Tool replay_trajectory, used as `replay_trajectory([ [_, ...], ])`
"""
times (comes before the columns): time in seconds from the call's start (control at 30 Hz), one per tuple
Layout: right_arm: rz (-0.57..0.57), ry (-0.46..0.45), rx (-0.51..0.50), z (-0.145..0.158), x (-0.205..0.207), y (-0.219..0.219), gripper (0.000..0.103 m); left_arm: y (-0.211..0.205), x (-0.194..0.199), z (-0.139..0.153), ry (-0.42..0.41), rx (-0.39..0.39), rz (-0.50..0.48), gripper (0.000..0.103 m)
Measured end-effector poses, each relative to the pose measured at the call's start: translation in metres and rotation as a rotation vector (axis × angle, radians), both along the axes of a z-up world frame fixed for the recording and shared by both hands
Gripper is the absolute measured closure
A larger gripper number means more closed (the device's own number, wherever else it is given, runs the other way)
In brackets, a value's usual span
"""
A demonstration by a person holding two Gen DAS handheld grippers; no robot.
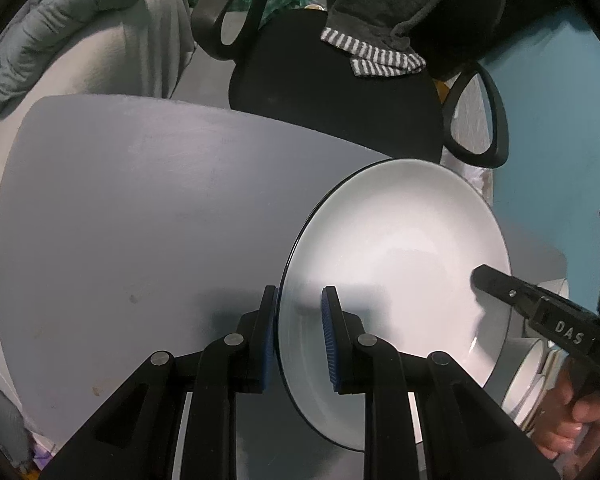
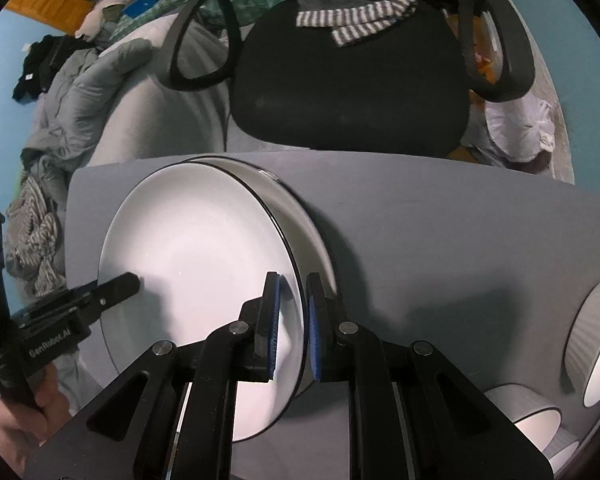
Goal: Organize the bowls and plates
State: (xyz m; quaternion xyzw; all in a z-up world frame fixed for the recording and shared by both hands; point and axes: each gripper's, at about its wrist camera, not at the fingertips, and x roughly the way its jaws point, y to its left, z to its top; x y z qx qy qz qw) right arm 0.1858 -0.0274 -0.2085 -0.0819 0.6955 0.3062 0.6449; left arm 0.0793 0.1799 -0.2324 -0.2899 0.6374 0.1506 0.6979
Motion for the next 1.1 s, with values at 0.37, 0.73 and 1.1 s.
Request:
replay_trajectory([
  [0.37, -0.016, 0.036, -0.048, 0.0, 0.005, 0.01, 0.077, -0.003, 0.01, 0.0, -0.006, 0.027, -0.044, 0.076],
  [0.73, -0.097, 0.064, -0.049, 0.008, 0.01, 0.009, 0.056, -0.013, 0.009, 0.025, -0.073, 0.035, -0.052, 0.058],
  [1.1, -0.062, -0.047, -0.082, 0.029, 0.013, 0.007, 0.045, -0.027, -0.008, 0.048, -0.117, 0.049, -0.032, 0.051],
])
